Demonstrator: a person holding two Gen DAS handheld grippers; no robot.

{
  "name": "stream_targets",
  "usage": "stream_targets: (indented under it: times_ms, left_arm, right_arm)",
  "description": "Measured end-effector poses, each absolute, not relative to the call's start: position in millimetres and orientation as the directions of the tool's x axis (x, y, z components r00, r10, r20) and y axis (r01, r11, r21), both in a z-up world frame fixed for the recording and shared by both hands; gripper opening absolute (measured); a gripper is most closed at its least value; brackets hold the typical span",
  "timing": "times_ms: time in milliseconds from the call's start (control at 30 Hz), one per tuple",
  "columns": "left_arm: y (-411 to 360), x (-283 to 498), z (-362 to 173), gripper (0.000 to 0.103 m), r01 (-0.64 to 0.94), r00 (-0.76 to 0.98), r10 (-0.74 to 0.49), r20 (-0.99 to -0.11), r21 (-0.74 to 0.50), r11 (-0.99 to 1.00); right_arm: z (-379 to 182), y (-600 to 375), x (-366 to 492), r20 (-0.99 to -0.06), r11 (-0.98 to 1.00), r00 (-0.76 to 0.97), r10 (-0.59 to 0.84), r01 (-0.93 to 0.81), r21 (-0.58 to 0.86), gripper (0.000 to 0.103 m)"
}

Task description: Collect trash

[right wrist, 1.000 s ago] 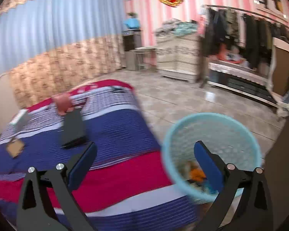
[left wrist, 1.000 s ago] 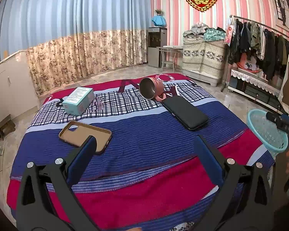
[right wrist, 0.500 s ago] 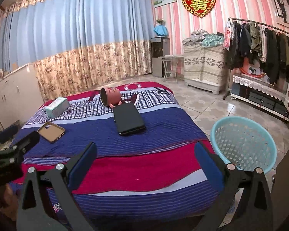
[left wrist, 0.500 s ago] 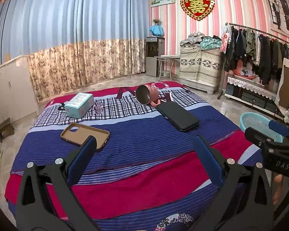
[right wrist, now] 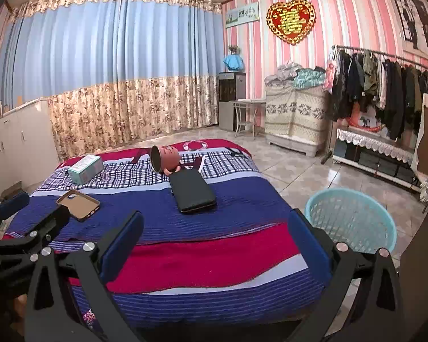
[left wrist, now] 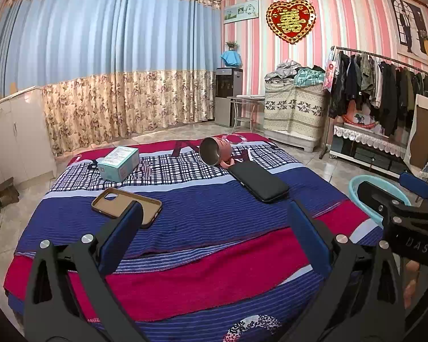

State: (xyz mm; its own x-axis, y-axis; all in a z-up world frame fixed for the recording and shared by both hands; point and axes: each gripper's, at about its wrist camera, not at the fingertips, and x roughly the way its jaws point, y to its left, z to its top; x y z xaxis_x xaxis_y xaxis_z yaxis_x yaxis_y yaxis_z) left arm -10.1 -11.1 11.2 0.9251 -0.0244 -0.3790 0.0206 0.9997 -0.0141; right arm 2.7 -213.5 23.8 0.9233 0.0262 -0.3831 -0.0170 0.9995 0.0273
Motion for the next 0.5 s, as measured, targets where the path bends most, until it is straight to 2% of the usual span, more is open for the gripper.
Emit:
stream_targets:
  times_ms: [500]
  left_arm:
    - [-12.2, -9.4, 11.1, 0.098, 0.019, 0.925, -0.025, -0.380, -0.020, 1.000]
  right_arm:
    - [26.8, -206.2, -2.9, -0.355, 1.000, 0.935, 0.009, -0.015, -0.017, 0.098]
